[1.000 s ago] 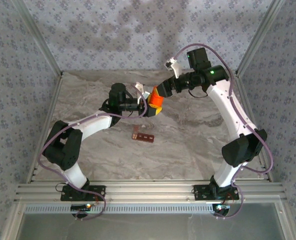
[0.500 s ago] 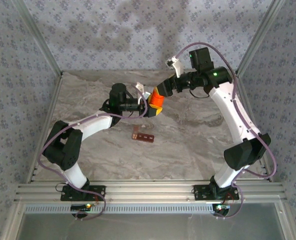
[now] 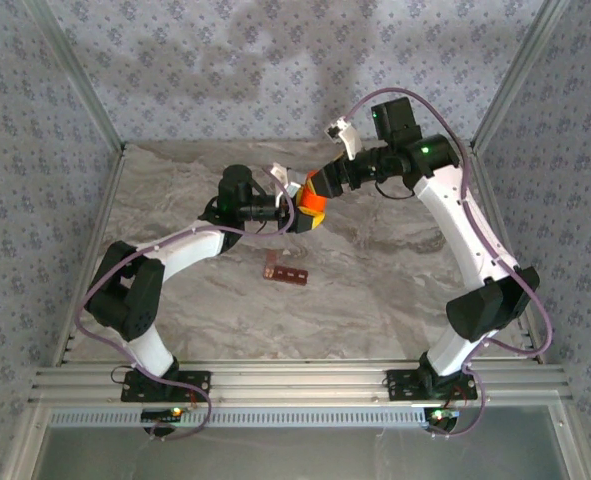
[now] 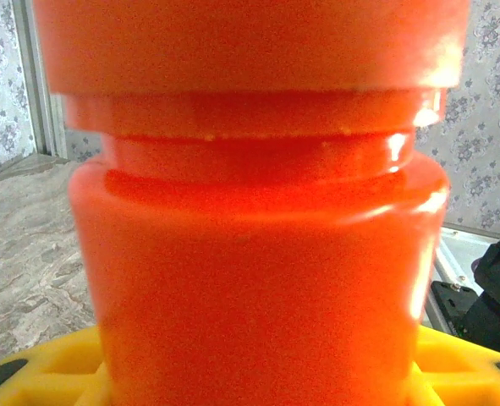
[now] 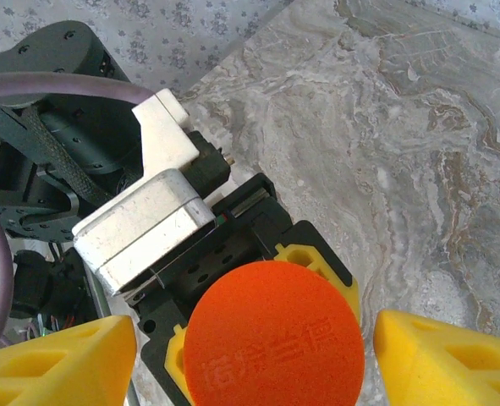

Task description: Sort the pills into containers

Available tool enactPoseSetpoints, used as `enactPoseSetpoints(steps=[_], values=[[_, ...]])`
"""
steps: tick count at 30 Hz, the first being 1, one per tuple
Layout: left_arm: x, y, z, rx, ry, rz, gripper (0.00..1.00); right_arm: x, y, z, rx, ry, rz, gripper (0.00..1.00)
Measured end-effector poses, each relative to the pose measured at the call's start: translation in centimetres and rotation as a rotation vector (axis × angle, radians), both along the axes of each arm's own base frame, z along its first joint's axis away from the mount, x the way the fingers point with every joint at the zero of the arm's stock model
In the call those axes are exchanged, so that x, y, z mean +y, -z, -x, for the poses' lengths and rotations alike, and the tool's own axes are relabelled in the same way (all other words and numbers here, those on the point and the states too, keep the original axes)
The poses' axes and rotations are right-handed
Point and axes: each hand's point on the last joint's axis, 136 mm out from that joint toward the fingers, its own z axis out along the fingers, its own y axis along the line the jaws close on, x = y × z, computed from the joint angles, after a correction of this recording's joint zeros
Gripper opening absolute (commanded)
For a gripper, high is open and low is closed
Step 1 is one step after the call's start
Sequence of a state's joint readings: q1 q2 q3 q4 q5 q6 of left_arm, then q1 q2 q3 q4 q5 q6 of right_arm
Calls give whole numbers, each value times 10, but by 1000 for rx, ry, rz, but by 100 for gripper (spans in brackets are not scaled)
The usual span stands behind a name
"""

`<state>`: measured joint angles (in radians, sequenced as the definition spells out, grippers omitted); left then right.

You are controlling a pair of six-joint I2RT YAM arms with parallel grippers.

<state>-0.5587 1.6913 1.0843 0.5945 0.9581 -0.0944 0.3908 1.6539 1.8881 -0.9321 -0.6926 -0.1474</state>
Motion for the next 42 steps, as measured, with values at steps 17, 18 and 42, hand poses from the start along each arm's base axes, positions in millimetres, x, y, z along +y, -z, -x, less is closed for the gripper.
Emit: enactPoseSetpoints(steps=[17, 18, 42], values=[[1, 8, -2, 38, -10, -25, 0, 0, 18, -4, 31, 43, 32, 42], [1, 10, -2, 45, -14, -30, 0, 0, 20, -4, 36, 56, 36, 41], [6, 35, -15, 87, -112, -88, 0, 2, 41, -22, 186, 370, -27, 61]])
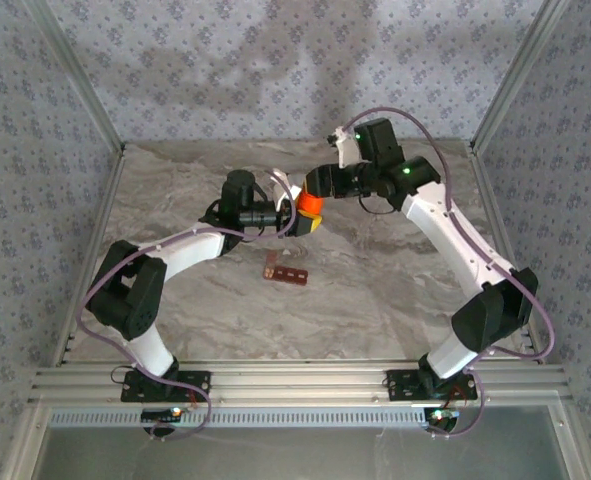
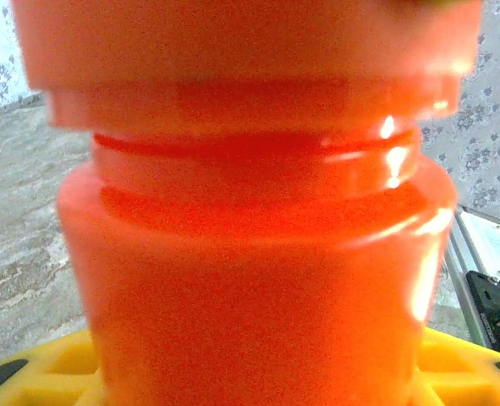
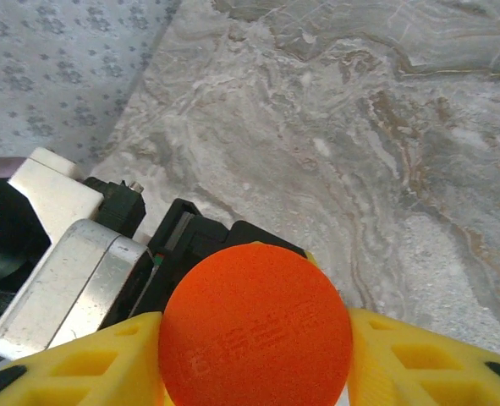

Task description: Sort the pills into containers

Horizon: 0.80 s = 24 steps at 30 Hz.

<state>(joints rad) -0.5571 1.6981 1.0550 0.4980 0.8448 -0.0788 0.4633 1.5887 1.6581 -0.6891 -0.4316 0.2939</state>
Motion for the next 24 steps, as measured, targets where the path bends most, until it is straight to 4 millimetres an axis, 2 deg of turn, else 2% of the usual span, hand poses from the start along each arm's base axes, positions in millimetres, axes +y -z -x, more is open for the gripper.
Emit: enactPoseSetpoints(steps=[3, 7, 17, 24], values=[[-2, -7, 1, -39, 9, 20, 0, -4, -7, -1, 11, -18, -41, 76], [-4, -14, 2, -70, 19, 39, 0, -14, -16, 0, 9, -48, -72, 85], [-4, -17, 4, -84, 34, 51, 0, -35, -53, 21, -137, -139, -78, 87], [-5, -18, 7, -82, 48, 55, 0, -31, -52, 14, -159, -192, -83, 87]])
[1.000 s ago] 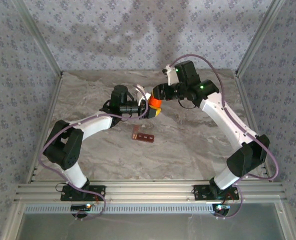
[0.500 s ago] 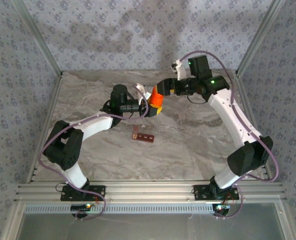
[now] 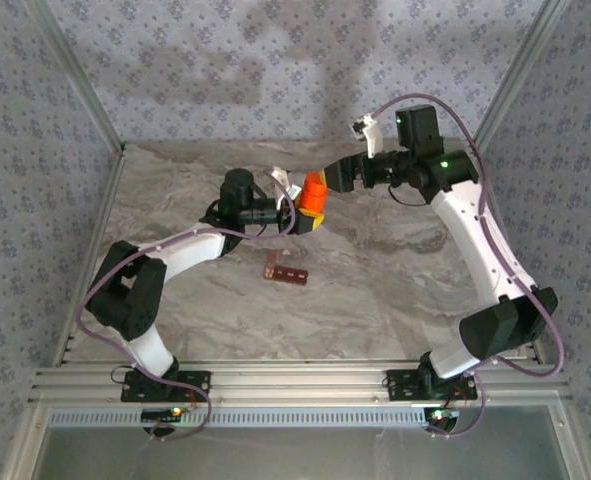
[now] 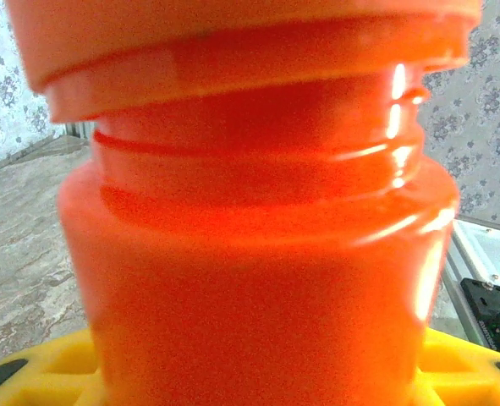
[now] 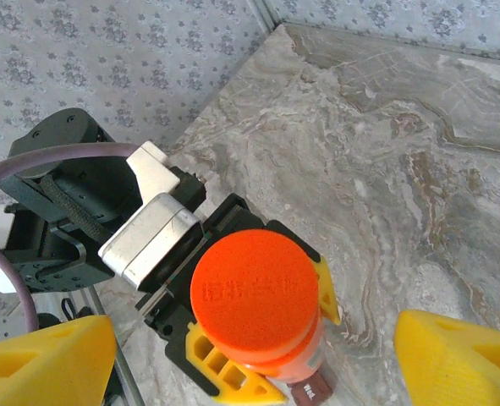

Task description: Sort the pills into containers

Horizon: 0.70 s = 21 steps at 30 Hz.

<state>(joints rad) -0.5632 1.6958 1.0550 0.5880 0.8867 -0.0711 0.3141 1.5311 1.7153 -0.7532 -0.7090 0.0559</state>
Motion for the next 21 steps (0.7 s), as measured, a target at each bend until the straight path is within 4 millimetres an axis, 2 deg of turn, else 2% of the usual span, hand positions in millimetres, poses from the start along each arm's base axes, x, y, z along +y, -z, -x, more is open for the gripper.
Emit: enactPoseSetpoints(steps=[6, 13, 21], values=[[0, 0, 2, 2, 14, 2, 0, 12, 8, -10, 13, -37, 8, 83], [0, 0, 3, 2, 15, 2, 0, 20, 18, -7, 39, -70, 22, 76], [0, 0, 3, 2, 15, 2, 0, 26, 21, -2, 39, -100, 28, 58]])
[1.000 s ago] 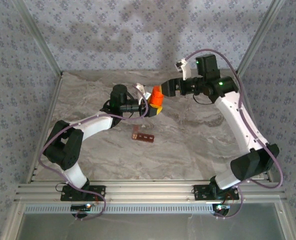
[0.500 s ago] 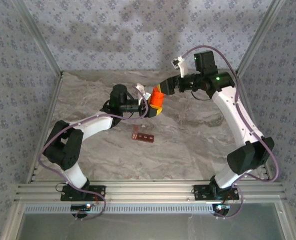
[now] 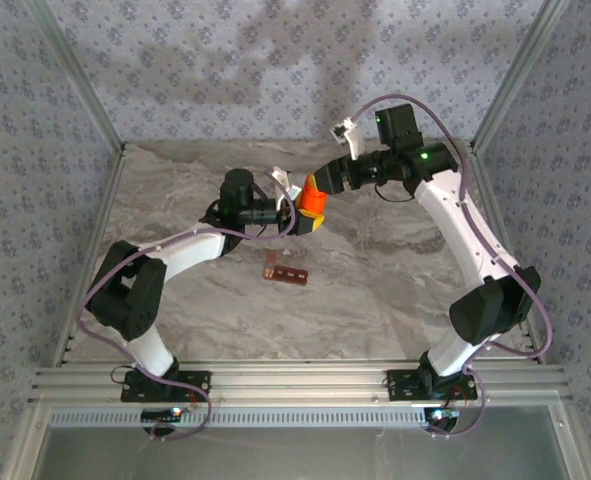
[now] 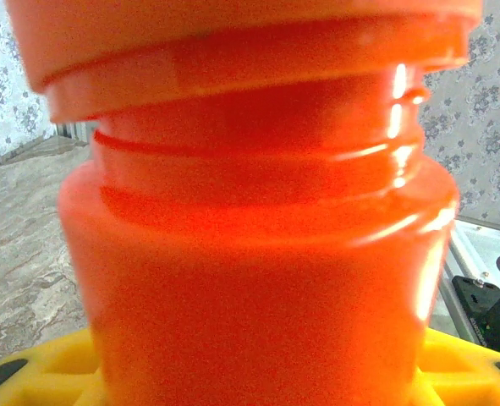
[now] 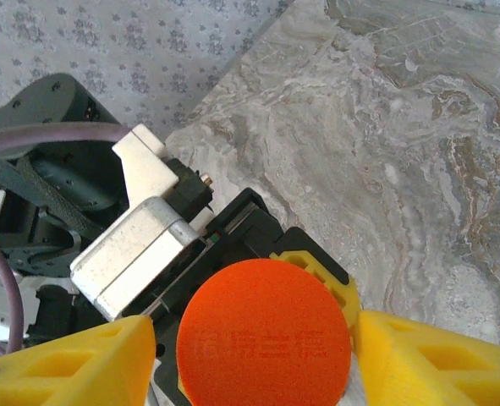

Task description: Sort the pills into containers

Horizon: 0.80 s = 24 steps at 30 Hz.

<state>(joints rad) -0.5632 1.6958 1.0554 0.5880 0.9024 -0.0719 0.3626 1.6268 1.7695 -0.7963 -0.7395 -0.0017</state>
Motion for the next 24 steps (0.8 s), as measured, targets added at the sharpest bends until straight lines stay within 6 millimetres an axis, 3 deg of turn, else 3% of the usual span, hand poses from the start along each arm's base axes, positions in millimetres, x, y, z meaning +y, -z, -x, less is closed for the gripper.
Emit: enactPoseSetpoints(steps=[3, 6, 14, 18, 24], values=[[0, 0, 0, 0, 0, 0, 0, 0, 4, 1, 7, -4, 4, 55], [0, 1, 0, 3, 0, -2, 0, 0, 10, 2, 21, -5, 10, 60], [0, 2, 1, 9, 3, -5, 0, 0, 12, 2, 13, -5, 8, 59], [0, 2, 1, 10, 3, -5, 0, 1, 13, 2, 7, -6, 14, 74], [0, -1, 0, -1, 3, 2, 0, 3, 19, 5, 18, -9, 32, 78]])
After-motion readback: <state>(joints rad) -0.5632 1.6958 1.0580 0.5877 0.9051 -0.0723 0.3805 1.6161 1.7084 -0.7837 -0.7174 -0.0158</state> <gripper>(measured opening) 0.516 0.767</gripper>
